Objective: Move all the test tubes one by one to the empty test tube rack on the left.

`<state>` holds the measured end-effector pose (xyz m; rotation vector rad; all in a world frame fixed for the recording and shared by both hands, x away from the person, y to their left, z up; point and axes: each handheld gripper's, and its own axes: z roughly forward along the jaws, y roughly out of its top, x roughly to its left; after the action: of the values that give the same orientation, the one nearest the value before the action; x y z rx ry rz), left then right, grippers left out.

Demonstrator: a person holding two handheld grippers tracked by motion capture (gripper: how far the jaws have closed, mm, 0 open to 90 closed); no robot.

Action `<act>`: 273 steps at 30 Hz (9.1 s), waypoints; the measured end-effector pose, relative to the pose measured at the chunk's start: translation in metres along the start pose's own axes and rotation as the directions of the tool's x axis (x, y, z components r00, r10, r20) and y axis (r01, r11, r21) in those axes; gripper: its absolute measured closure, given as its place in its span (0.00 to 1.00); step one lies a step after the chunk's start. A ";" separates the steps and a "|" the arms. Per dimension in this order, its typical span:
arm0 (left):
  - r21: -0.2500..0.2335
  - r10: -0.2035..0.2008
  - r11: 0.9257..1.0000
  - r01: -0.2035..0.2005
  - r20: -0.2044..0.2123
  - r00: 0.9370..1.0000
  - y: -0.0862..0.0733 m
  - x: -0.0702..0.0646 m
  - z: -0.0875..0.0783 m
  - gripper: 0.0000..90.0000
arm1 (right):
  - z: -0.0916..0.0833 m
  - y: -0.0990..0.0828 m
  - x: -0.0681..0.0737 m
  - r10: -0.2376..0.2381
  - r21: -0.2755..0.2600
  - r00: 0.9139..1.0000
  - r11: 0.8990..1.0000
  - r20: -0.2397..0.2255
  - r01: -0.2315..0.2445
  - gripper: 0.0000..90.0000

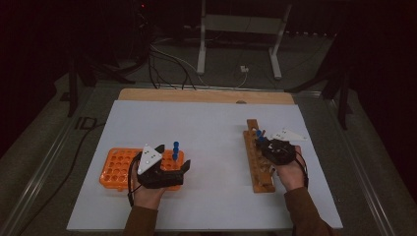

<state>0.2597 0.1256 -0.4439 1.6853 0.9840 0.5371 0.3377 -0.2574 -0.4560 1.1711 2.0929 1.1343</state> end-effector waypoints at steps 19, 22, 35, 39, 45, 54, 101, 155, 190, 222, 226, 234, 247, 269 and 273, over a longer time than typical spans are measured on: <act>-0.014 0.000 1.000 0.000 -0.003 1.000 0.003 0.000 -0.001 0.01 | -0.001 0.004 0.005 0.019 -0.008 1.000 1.000 0.016 -0.019 0.86; -0.014 0.000 1.000 0.000 -0.001 1.000 0.003 0.000 -0.001 0.01 | -0.004 0.007 0.005 0.020 -0.024 1.000 1.000 0.013 -0.020 0.86; -0.005 0.011 1.000 -0.010 0.014 1.000 0.004 -0.003 0.002 0.01 | -0.024 0.020 0.004 0.021 -0.083 1.000 0.996 0.019 -0.019 0.86; -0.002 0.015 1.000 -0.015 0.018 1.000 0.003 -0.004 0.003 0.01 | -0.033 0.025 0.003 0.022 -0.113 1.000 0.993 0.020 -0.020 0.86; -0.003 0.019 1.000 -0.019 0.022 1.000 0.004 -0.007 0.004 0.01 | -0.049 0.036 0.008 0.009 -0.163 1.000 0.987 0.014 -0.007 0.86; -0.011 0.033 0.999 -0.032 0.022 0.999 0.007 -0.010 0.004 0.01 | -0.047 0.039 0.022 -0.030 -0.161 0.999 0.987 -0.036 0.023 0.86; 0.010 0.165 0.986 -0.166 0.074 0.984 0.001 -0.069 0.038 0.07 | -0.030 0.029 0.086 -0.101 -0.074 0.951 0.994 -0.293 0.083 0.86; 0.070 0.210 0.973 -0.222 0.145 0.967 -0.008 -0.078 0.046 0.86 | -0.033 0.034 0.097 -0.088 -0.074 0.904 0.995 -0.418 0.063 0.46; 0.062 0.140 0.987 -0.150 0.135 0.981 -0.009 -0.017 -0.002 0.86 | -0.037 0.028 0.051 -0.038 -0.084 0.965 0.996 -0.258 0.017 0.01; 0.207 0.197 0.959 -0.194 0.009 0.980 -0.033 0.007 -0.006 0.86 | -0.038 0.027 0.050 -0.037 -0.088 0.963 0.996 -0.266 0.014 0.01; 0.260 0.221 0.941 -0.217 0.013 0.975 -0.037 0.005 -0.001 0.86 | -0.037 0.027 0.051 -0.039 -0.085 0.963 0.996 -0.268 0.017 0.01; 0.320 0.203 0.926 -0.199 0.020 0.979 -0.040 0.007 0.004 0.86 | -0.037 0.027 0.052 -0.042 -0.083 0.961 0.996 -0.272 0.020 0.01; 0.326 0.180 0.929 -0.176 0.018 0.983 -0.040 0.009 0.001 0.85 | -0.036 0.026 0.053 -0.047 -0.075 0.960 0.997 -0.277 0.027 0.01; 0.103 0.105 0.989 -0.105 0.007 0.994 -0.019 0.011 -0.018 0.36 | -0.037 0.026 0.049 -0.039 -0.079 0.963 0.997 -0.268 0.019 0.01; 0.064 0.085 0.994 -0.084 -0.004 0.996 -0.012 0.008 -0.019 0.28 | -0.037 0.026 0.048 -0.035 -0.077 0.964 0.997 -0.263 0.015 0.01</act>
<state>0.2460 0.1437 -0.4496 1.7897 0.9465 0.5725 0.2985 -0.2247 -0.4149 1.0017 2.2314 1.4104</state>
